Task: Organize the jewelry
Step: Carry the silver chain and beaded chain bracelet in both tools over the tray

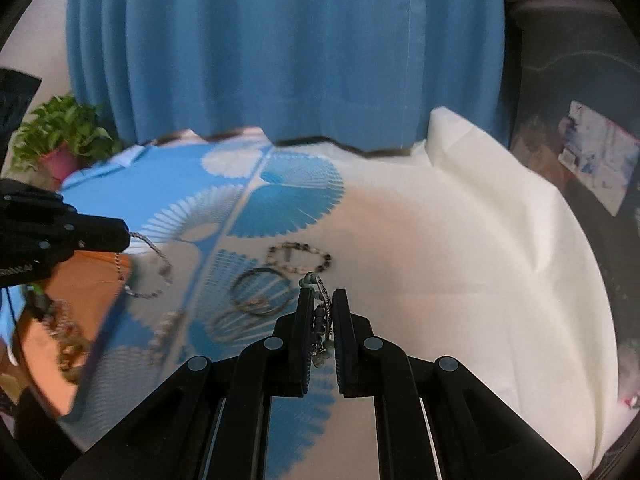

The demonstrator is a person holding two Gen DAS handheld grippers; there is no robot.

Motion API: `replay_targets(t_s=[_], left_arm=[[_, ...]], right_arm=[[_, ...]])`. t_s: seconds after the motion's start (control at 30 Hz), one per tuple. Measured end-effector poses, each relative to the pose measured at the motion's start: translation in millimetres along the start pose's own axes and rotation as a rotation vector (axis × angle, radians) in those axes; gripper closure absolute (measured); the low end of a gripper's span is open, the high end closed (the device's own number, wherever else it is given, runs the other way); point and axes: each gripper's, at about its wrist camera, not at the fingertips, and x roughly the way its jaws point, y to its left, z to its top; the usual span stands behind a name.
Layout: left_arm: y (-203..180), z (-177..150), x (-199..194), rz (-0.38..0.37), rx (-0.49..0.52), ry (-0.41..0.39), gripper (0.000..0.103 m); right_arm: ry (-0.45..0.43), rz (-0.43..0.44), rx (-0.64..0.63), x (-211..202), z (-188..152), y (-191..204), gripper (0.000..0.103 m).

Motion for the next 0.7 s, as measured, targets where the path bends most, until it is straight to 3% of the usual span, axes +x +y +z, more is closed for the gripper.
replay_targets(t_s=[0.3,0.7], left_arm=[[-28.3,-91.8,-75.0,0.066,-0.083,0.018,0.102],[-61.6,-204.3,-152.7,0.109,-0.152,-0.017,0.102]], right_arm=[[0.018,0.076,-0.017,-90.2,-53.3,55.0,0.093],[0.041,0.179,-0.086,-185.0,-131.0,139.1,0.093]])
